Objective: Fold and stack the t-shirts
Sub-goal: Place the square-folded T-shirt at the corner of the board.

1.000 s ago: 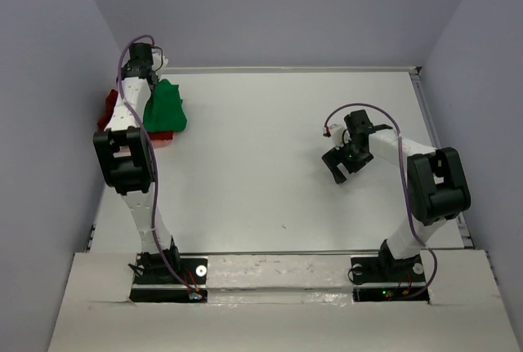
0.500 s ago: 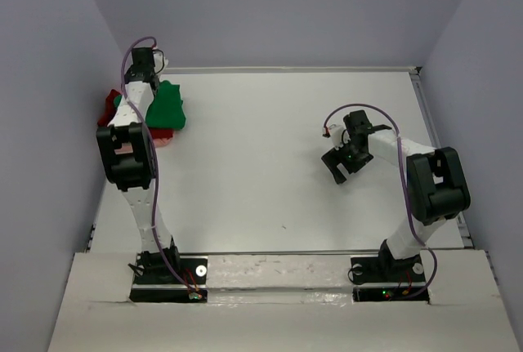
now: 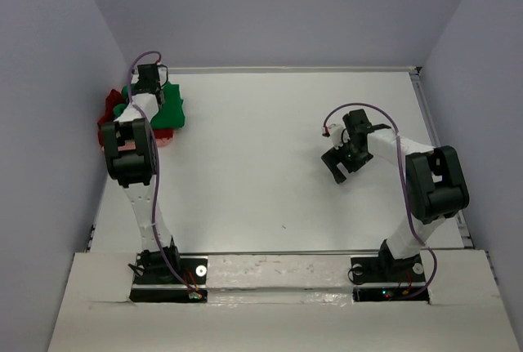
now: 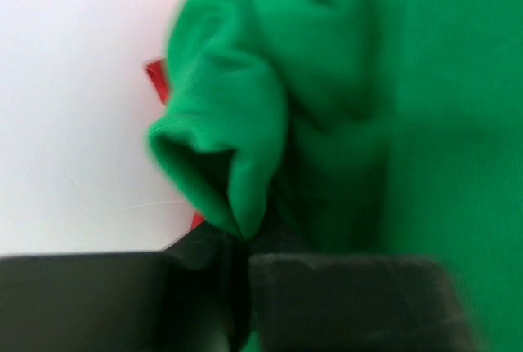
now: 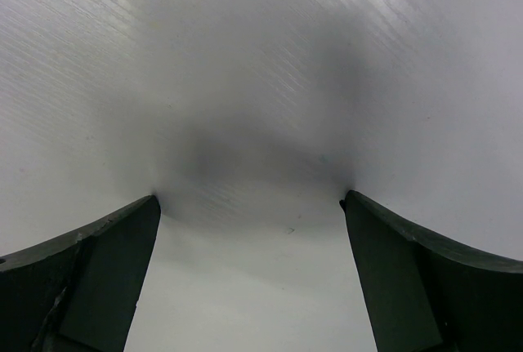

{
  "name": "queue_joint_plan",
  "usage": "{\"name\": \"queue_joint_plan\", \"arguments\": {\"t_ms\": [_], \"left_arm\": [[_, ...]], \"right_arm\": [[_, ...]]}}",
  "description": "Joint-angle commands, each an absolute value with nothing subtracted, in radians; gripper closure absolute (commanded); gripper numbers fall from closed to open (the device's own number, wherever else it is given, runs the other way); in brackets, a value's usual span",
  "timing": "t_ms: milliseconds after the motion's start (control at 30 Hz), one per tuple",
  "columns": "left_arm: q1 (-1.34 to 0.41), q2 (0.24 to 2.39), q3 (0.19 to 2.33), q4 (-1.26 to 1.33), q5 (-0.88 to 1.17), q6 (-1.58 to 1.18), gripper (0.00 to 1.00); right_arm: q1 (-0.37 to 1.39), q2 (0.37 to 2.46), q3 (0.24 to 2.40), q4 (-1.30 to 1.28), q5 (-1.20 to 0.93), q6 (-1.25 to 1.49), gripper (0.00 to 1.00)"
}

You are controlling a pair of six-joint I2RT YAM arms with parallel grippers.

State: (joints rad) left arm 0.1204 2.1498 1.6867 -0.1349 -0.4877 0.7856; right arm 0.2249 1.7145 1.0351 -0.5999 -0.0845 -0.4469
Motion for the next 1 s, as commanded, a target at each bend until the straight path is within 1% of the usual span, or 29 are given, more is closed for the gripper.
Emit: {"name": "queue_joint_plan", "arguments": {"t_ms": [0,33,100,167,200,233,400,567,700,800,833,867,900,933,967], "left_arm": [[0.135,2.103,1.594,0.058,-0.569,0.859,0.79],[0.14,2.1,1.563,0.111,-0.595,0.871,0.71],[0.14,2.088,1.542,0.162,-0.638,0.906,0.58],[0.143,2.08,1.529,0.239,-0.664,0.942,0.54],[0.146,2.074,1.525,0.274,-0.681,0.965,0.51],[0.146,2.071,1.513,0.349,-0.719,1.026,0.49],[0.153,2.027,1.529,0.46,-0.779,1.118,0.44],[0.153,1.984,1.536,0.592,-0.821,1.251,0.43],[0.156,1.947,1.493,0.713,-0.841,1.341,0.43],[0.144,1.895,1.459,0.663,-0.831,1.298,0.42],[0.14,1.853,1.456,0.605,-0.793,1.199,0.41],[0.135,1.83,1.465,0.457,-0.766,1.13,0.4],[0.132,1.804,1.486,0.361,-0.738,1.047,0.39],[0.132,1.799,1.558,0.237,-0.63,0.958,0.39],[0.133,1.796,1.593,0.049,-0.577,0.801,0.39]], "right_arm": [[0.224,1.778,1.017,-0.575,-0.052,-0.454,0.0],[0.224,1.781,1.017,-0.575,-0.052,-0.454,0.0],[0.224,1.782,1.017,-0.577,-0.054,-0.454,0.0],[0.224,1.781,1.017,-0.577,-0.055,-0.454,0.0],[0.224,1.779,1.016,-0.577,-0.052,-0.454,0.0],[0.224,1.778,1.015,-0.577,-0.051,-0.454,0.0],[0.224,1.764,1.012,-0.577,-0.06,-0.456,0.0],[0.224,1.752,1.008,-0.58,-0.067,-0.457,0.0],[0.224,1.733,1.009,-0.581,-0.074,-0.457,0.0],[0.224,1.723,1.008,-0.581,-0.072,-0.457,0.0],[0.224,1.723,1.008,-0.58,-0.071,-0.459,0.0],[0.224,1.724,1.009,-0.581,-0.068,-0.459,0.0],[0.224,1.727,1.006,-0.58,-0.064,-0.459,0.0],[0.224,1.729,1.005,-0.577,-0.061,-0.462,0.0],[0.224,1.732,1.005,-0.578,-0.06,-0.462,0.0]]}}
